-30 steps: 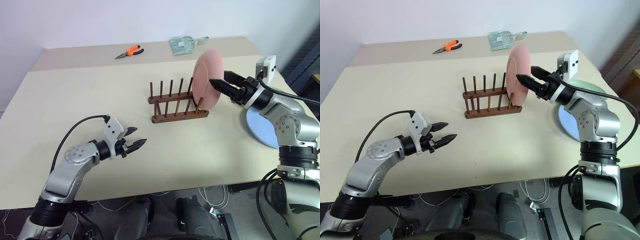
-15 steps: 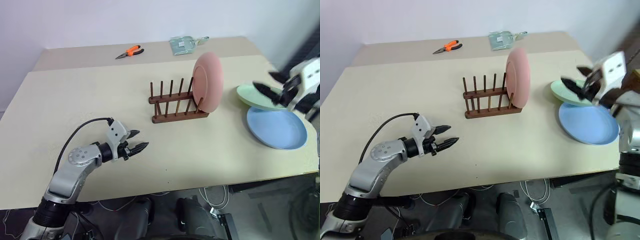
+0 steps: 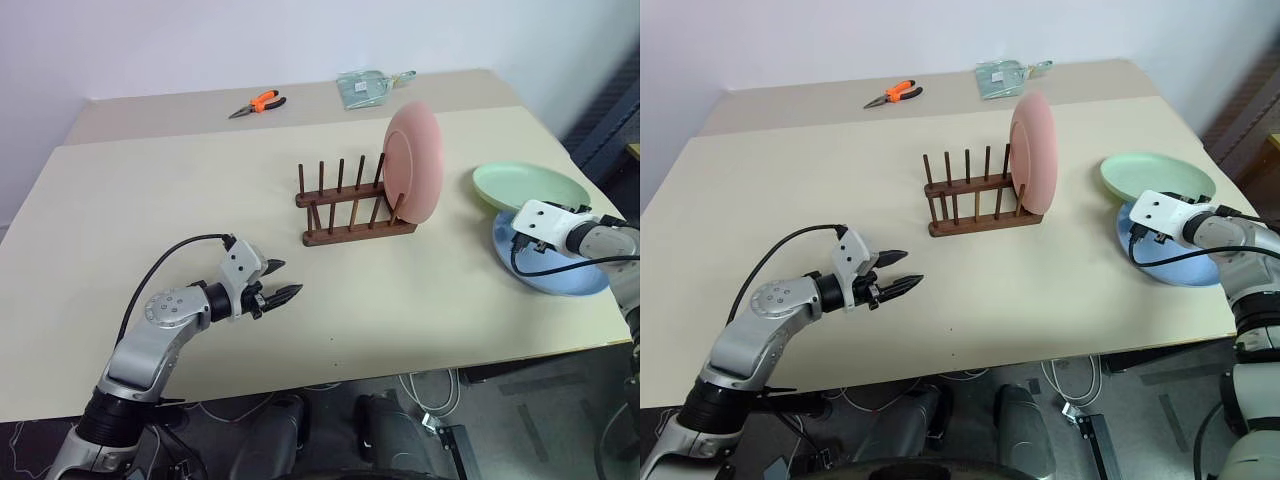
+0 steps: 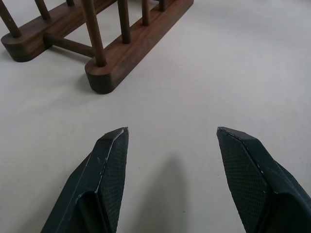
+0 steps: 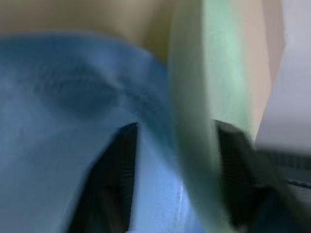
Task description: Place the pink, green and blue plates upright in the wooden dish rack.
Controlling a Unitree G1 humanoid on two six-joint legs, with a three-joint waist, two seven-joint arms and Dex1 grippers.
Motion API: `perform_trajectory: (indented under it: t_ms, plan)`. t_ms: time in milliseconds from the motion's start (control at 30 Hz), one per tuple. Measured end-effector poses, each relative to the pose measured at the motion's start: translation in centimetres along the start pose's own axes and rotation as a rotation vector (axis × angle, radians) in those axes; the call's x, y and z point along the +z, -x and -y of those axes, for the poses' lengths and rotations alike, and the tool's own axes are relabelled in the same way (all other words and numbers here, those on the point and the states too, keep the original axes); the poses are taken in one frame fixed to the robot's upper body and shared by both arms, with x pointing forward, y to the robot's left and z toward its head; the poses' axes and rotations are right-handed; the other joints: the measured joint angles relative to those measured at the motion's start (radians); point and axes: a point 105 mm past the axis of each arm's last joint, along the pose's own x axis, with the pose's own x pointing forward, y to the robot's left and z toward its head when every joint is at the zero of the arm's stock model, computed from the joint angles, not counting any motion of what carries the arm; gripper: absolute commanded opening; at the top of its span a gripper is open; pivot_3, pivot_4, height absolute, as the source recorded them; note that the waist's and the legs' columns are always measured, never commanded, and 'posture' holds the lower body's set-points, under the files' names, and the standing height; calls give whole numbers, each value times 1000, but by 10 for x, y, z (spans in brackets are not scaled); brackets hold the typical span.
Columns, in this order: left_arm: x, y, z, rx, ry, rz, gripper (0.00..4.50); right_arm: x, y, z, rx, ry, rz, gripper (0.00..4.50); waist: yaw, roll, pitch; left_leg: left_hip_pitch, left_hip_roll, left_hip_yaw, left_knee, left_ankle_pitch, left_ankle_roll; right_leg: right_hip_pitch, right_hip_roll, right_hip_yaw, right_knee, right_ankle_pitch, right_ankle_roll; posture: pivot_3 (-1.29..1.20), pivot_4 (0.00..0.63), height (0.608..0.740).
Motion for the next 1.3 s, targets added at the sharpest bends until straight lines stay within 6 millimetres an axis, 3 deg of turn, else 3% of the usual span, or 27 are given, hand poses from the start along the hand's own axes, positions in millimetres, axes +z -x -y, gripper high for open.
perform_trajectory:
  t_ms: [33,200,333,400,500,533,633,800,900,1067,1300]
  plan:
    - [-1,0,0,3,3,-4,2966,1,-1,1,-11,7,6,14,0,0,0,0,0,0,0,0,0,0,0,0,0,0,0,0,150,729]
    - [-9,3,2,17,12,-23,2966,14,0,14,-84,51,55,14,0,0,0,0,0,0,0,0,0,0,0,0,1,0,0,0,150,729]
    - [-9,3,1,24,12,-21,2966,49,14,45,-212,-27,208,14,0,1,0,0,0,0,0,0,0,-1,0,1,2,1,2,0,150,729]
    - [-7,3,0,32,15,-13,2966,75,27,68,-308,-192,347,14,-2,1,1,0,0,0,0,0,0,-1,1,1,2,2,3,0,150,729]
    - [-4,1,-4,55,18,14,2966,121,60,104,-384,-608,681,14,0,1,1,0,1,-1,1,0,0,0,1,0,2,2,4,0,150,729]
    - [-2,0,-7,70,16,28,2966,136,76,113,-356,-759,814,14,3,0,1,0,1,-1,1,0,0,0,1,0,2,2,4,0,150,729]
    - [-1,5,-22,141,2,46,2966,167,115,126,-242,-958,1081,14,10,0,1,0,0,-3,1,-1,1,1,0,-1,1,2,3,0,150,729]
    - [-7,18,-51,291,-25,44,2966,237,159,98,165,-1192,1409,14,-3,0,0,0,1,-3,-1,-1,1,-1,0,-1,2,1,1,0,150,729]
    - [-6,20,-54,305,-41,54,2966,266,157,67,342,-1274,1391,14,1,0,0,0,0,-3,0,-1,1,-1,0,-1,2,0,1,0,150,729]
    - [-11,23,-53,323,-26,53,2966,281,126,25,423,-1406,1203,14,5,0,0,-1,-1,-3,0,-1,1,-1,-1,-1,2,1,1,0,150,729]
    - [-12,22,-50,325,-18,56,2966,273,108,23,314,-1416,1108,14,2,0,0,-1,0,-3,0,-1,1,-2,0,-1,2,2,3,0,150,729]
